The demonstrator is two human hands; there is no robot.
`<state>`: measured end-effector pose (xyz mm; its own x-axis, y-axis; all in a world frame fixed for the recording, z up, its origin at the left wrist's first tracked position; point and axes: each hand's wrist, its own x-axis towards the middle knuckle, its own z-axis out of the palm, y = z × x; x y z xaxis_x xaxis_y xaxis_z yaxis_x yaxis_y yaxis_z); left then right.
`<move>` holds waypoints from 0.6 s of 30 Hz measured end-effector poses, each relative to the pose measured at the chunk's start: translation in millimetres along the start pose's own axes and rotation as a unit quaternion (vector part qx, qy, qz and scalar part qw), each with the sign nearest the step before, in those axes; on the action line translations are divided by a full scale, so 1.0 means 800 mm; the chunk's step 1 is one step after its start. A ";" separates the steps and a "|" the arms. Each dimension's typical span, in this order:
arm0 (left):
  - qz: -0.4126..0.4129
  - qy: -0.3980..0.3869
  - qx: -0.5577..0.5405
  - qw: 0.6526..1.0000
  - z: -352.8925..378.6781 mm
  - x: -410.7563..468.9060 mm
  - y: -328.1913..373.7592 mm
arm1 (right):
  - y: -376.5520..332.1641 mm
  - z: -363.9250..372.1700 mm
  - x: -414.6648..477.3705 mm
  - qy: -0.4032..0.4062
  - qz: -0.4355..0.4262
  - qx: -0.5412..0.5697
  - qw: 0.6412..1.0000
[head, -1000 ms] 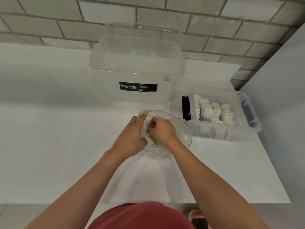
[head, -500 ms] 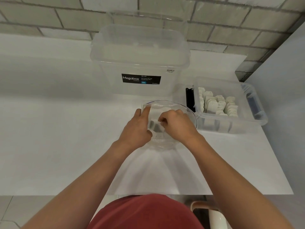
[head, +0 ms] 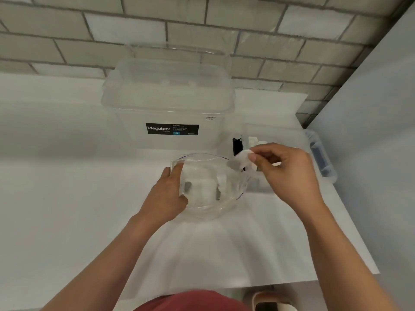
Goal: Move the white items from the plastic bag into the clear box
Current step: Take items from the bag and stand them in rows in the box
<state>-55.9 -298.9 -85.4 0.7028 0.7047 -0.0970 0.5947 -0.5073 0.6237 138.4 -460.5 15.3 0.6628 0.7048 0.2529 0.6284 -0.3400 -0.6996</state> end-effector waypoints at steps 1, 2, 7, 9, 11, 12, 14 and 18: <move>-0.001 0.002 -0.003 1.000 0.002 0.001 -0.001 | 0.006 -0.019 0.009 0.026 0.002 -0.006 1.000; -0.001 0.004 -0.003 1.000 0.003 0.003 -0.001 | 0.014 -0.036 0.018 0.050 0.001 -0.021 0.999; -0.005 0.011 0.002 1.000 0.009 0.004 0.001 | 0.068 -0.077 0.070 0.102 -0.010 -0.128 0.986; -0.010 0.008 0.002 1.000 0.009 0.004 0.002 | 0.088 -0.076 0.086 0.062 0.005 -0.164 0.984; -0.015 0.006 0.001 1.000 0.009 0.004 0.002 | 0.109 -0.070 0.097 -0.027 0.030 -0.197 0.980; -0.017 0.008 0.001 1.000 0.008 0.004 0.002 | 0.117 -0.066 0.101 -0.084 0.048 -0.200 0.975; -0.022 0.014 -0.001 1.000 0.008 0.003 0.003 | 0.131 -0.056 0.105 -0.180 0.078 -0.185 0.963; -0.030 0.022 0.000 0.999 0.009 0.000 0.005 | 0.153 -0.032 0.109 -0.240 0.099 -0.174 0.950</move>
<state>-50.7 -304.9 -88.5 0.6479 0.7550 -0.1009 0.6353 -0.4626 0.6184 283.5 -456.4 -30.7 0.5720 0.7802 -0.2530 0.6625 -0.6214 -0.4182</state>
